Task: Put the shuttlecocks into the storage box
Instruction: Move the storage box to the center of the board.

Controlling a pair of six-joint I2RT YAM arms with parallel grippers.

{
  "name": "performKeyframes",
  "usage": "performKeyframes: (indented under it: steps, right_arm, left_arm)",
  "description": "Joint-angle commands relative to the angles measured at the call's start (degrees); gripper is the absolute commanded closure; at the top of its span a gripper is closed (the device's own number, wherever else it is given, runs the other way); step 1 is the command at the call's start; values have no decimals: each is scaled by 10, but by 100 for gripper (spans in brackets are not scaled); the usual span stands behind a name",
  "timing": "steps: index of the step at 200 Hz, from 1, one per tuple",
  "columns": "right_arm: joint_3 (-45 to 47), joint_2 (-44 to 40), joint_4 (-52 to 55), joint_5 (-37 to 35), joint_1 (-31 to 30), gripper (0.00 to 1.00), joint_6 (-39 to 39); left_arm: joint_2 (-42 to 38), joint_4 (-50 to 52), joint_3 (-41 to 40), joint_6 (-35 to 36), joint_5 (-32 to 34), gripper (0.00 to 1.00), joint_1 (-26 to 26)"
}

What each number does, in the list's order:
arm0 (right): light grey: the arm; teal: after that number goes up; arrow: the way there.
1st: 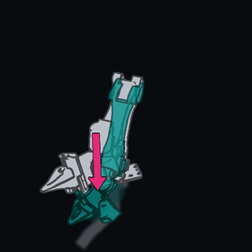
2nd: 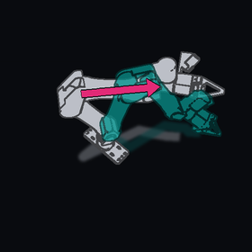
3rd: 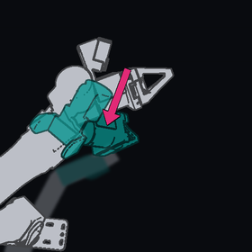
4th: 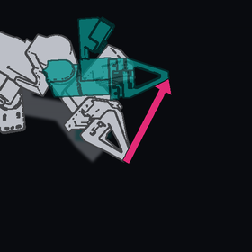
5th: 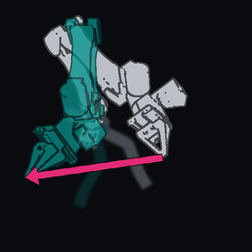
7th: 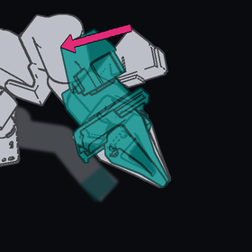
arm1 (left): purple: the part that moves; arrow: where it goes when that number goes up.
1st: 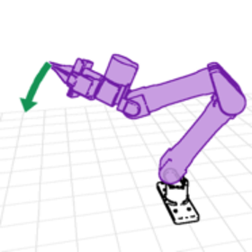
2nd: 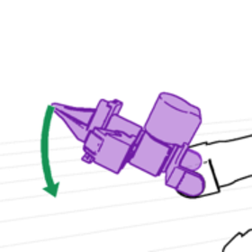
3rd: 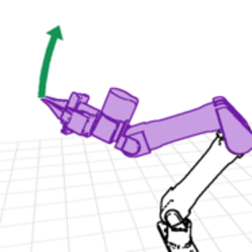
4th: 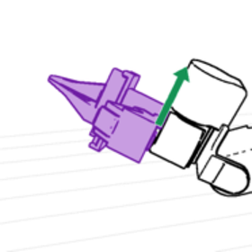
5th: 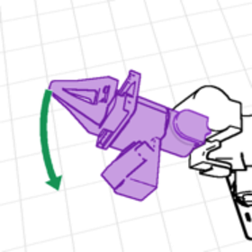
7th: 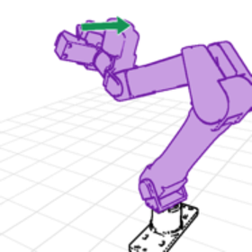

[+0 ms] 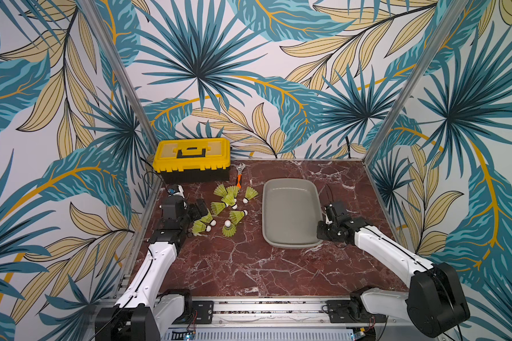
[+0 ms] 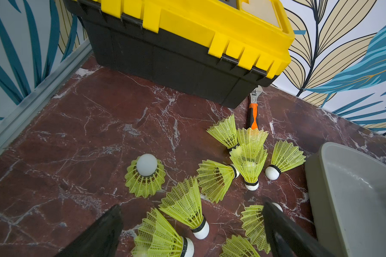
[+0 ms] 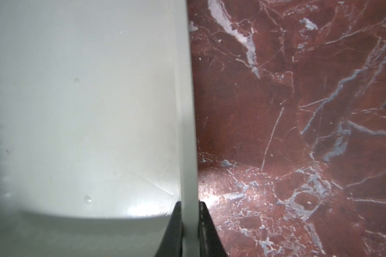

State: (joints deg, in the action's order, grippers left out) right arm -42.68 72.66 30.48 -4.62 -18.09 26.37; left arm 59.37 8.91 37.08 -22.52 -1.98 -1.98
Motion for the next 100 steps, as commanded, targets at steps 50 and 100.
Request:
performKeyframes:
  steps: [50,100]
  right_arm:
    - [22,-11,-14,-5,-33,91,27]
    - [24,-13,-18,-19,-38,70,16]
  left_arm:
    - [11,29,46,-9,-24,0,-5]
    - [13,33,49,-6,-33,0,-4]
